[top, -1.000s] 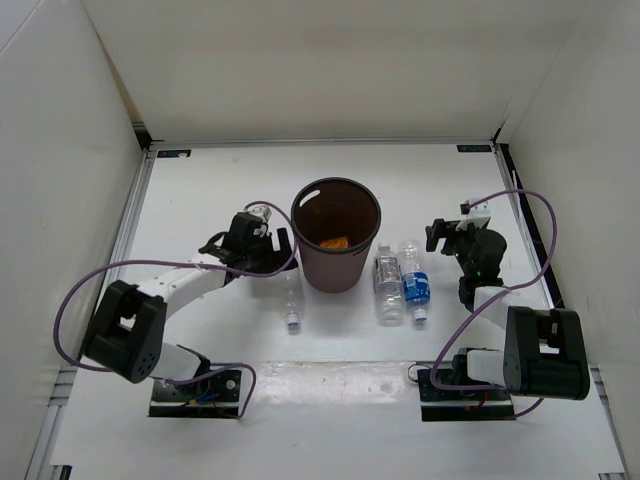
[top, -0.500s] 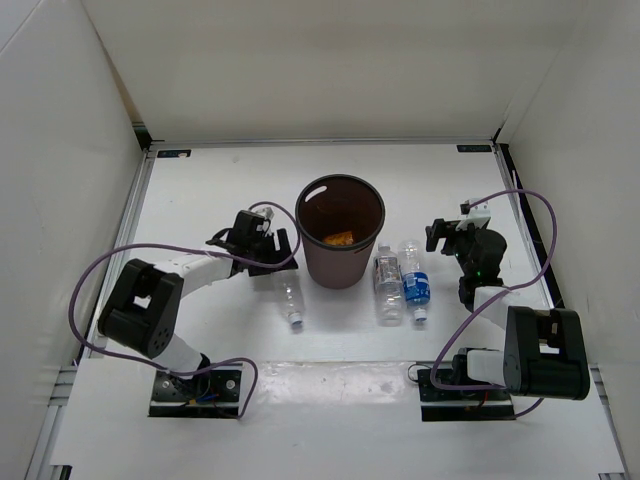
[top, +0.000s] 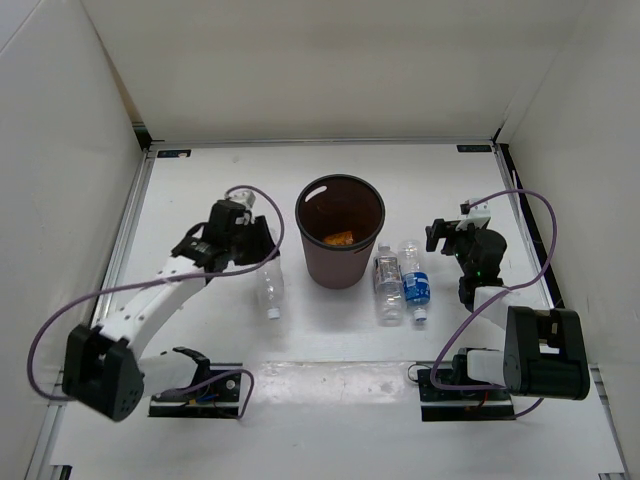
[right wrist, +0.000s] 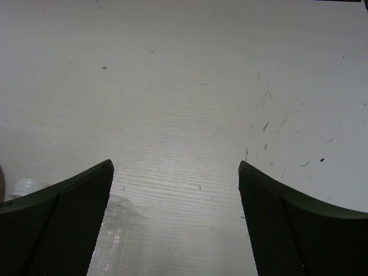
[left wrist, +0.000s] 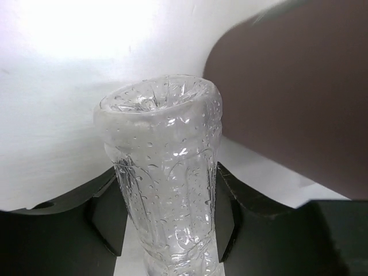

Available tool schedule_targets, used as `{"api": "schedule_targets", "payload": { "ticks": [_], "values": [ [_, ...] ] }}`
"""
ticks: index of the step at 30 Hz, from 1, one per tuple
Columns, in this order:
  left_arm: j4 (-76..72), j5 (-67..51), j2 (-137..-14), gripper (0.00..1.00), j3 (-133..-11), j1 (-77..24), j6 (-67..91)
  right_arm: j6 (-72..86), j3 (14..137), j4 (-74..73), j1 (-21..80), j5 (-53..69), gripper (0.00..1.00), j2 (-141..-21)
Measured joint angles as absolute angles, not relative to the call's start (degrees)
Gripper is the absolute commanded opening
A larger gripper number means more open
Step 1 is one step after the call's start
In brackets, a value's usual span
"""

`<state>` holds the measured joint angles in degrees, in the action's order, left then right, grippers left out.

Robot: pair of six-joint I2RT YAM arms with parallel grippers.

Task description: Put the plastic bottles in the bin

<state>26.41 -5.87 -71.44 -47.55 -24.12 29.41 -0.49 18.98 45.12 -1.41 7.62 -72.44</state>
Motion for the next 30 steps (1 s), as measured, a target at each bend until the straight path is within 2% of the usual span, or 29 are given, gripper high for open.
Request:
{"api": "schedule_targets", "payload": {
  "ticks": [6, 10, 17, 23, 26, 30],
  "values": [
    [34.35, 2.31, -58.06, 0.47, -57.12, -24.10, 28.88, -0.49, 18.98, 45.12, -1.41, 7.62, 0.90, -72.44],
    [35.79, 5.69, -55.75, 0.47, -65.60, -24.56, 27.40, -0.49, 18.98, 45.10, -1.41, 7.62, 0.90, -72.44],
    [35.51, 13.61, -65.82, 0.47, -86.48, -32.86, 22.55, -0.49, 18.98, 45.10, -1.41, 7.62, 0.90, -72.44],
    [33.69, 19.18, -79.61, 0.47, -106.26, -42.50, 17.21, -0.49, 18.98, 45.12, -1.41, 7.60, 0.90, -72.44],
    [31.88, 21.15, -84.82, 0.47, -109.93, -45.60, 15.25, -0.49, 18.98, 45.10, -1.41, 7.60, 0.90, -72.44],
    [29.89, 23.64, -89.67, 0.47, -108.14, -48.69, 13.52, -0.49, 18.98, 45.10, -1.41, 7.57, 0.90, -72.44]
  ]
}}
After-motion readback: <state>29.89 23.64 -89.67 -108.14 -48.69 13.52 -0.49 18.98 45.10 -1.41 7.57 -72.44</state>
